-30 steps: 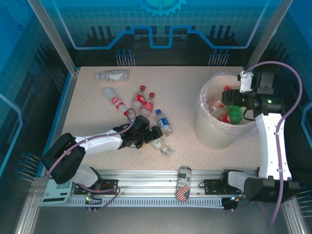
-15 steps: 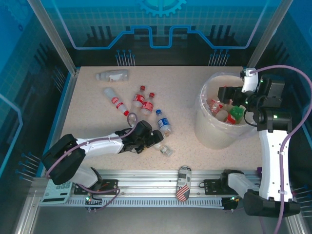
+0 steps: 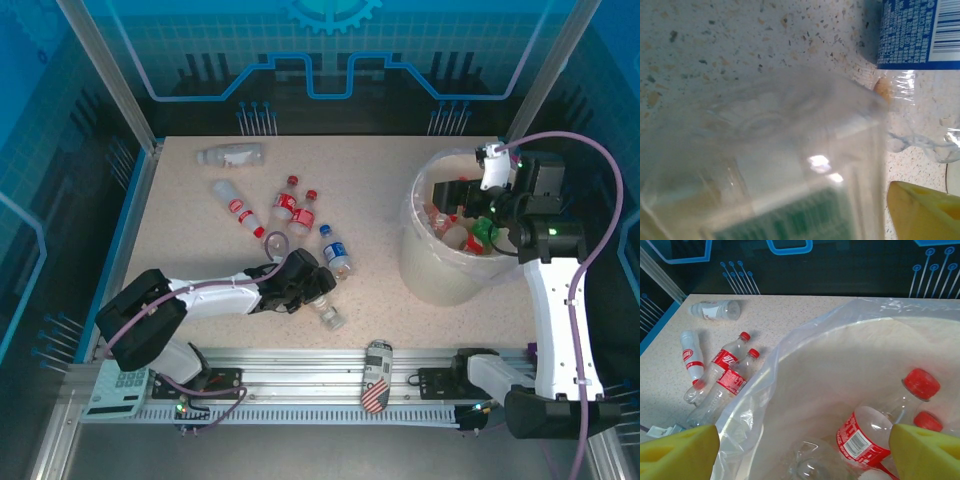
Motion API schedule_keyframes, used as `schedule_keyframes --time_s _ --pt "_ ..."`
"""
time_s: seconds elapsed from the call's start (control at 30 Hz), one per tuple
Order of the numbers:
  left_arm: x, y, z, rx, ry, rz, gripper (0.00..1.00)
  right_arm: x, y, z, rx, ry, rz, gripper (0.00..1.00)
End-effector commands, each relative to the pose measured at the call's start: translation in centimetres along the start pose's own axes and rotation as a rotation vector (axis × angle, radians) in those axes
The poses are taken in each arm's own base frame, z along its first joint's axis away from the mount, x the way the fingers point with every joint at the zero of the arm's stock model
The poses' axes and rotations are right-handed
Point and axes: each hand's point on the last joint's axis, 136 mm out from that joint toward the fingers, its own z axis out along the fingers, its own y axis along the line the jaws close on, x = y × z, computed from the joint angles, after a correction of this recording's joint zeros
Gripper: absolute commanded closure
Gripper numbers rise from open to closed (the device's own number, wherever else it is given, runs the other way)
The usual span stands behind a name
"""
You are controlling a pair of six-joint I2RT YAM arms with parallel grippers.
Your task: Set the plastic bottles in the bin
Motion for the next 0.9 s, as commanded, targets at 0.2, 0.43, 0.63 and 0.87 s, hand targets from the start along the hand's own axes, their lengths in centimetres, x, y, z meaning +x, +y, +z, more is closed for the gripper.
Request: schedule_keyframes --time_s 0.2,0.43,0.63,0.87 --pt "-0.9 -1.0 -1.0 0.025 -0.048 0.060 0.34 -0.3 1.2 0.4 -0.037 -0.004 -0.021 0.12" --pt "-2.2 -2.9 -2.5 0.076 -0.075 0.159 0.37 -0.4 2.1 -0.2 -0.058 -0.006 -0.031 0.12" --pt "-4.8 -7.3 -7.2 0.263 -0.180 0.449 0.34 -0.7 5.4 -0.9 -0.188 -0.016 -0.030 0.12" --pt "-5.8 -11.1 -13.2 0.448 -0.351 0.868 0.31 0.0 10.6 0.2 -0.336 0.022 -0.098 0.12"
